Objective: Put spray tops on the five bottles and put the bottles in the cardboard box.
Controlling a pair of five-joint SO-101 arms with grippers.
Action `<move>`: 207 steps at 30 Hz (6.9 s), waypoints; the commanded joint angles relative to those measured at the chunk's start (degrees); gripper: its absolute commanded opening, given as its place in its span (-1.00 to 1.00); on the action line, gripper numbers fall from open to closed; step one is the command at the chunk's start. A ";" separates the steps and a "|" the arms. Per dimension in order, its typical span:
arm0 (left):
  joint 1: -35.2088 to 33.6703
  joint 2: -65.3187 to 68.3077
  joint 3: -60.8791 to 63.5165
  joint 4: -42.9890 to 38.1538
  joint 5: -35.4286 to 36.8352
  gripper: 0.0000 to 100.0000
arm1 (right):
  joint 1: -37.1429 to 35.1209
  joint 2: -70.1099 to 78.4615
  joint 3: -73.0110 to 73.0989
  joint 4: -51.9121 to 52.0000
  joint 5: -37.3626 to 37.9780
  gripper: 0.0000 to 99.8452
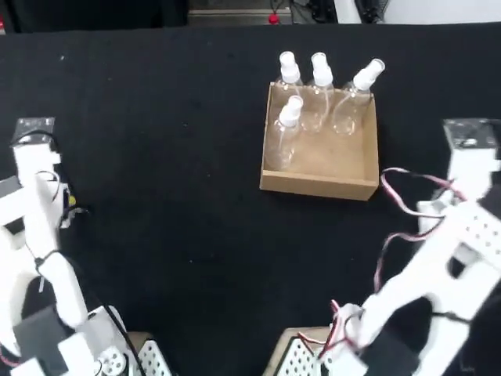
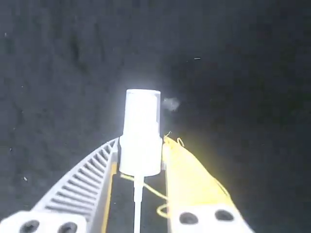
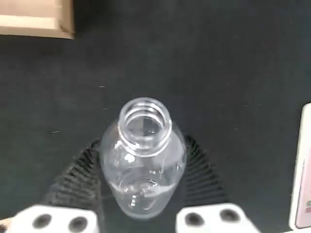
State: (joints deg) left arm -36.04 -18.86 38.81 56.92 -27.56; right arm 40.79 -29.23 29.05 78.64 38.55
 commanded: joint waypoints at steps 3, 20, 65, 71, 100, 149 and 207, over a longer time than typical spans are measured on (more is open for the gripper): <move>-2.95 10.37 -3.12 -2.99 -1.23 -0.93 | -8.97 -13.23 6.46 0.62 -3.08 -0.98; -4.44 33.49 -40.04 24.09 -14.59 -0.45 | -15.03 -25.54 16.75 0.26 -7.30 -0.98; -3.47 12.40 -32.66 38.07 -16.00 -0.82 | -42.29 -25.36 8.84 9.23 -15.21 -0.98; 2.51 12.75 -31.43 36.13 2.99 -0.42 | -46.15 -25.36 8.57 7.82 -15.47 -0.98; 7.52 48.44 -54.20 30.07 34.73 -0.47 | -67.08 -25.54 25.19 -11.34 -19.78 -0.98; 15.16 3.78 -58.86 43.69 24.97 -0.94 | -83.52 -25.54 37.41 -51.60 -27.43 -0.98; 47.69 -72.88 15.25 -8.18 32.00 -0.94 | -83.52 -25.27 47.08 -59.87 -27.16 -0.98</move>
State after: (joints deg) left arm 8.26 -91.03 52.18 52.88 3.91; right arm -42.20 -53.41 76.26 20.53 11.38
